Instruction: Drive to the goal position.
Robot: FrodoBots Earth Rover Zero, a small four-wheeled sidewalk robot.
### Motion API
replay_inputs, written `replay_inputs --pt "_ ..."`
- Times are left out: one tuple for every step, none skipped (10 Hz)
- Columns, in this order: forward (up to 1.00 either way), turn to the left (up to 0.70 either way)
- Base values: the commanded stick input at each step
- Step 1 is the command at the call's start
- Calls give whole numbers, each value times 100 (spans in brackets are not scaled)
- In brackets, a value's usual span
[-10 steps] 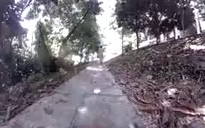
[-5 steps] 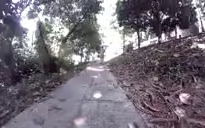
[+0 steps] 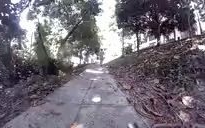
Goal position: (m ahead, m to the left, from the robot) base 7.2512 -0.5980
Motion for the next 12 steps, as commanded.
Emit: replay_inputs --pt "50 0" --pt "50 0" --pt "50 0" --pt "50 0" --pt "50 0" --pt "50 0" --pt "50 0" --pt "50 0" --pt "50 0" --pt "50 0" --pt "50 0" --pt "50 0"
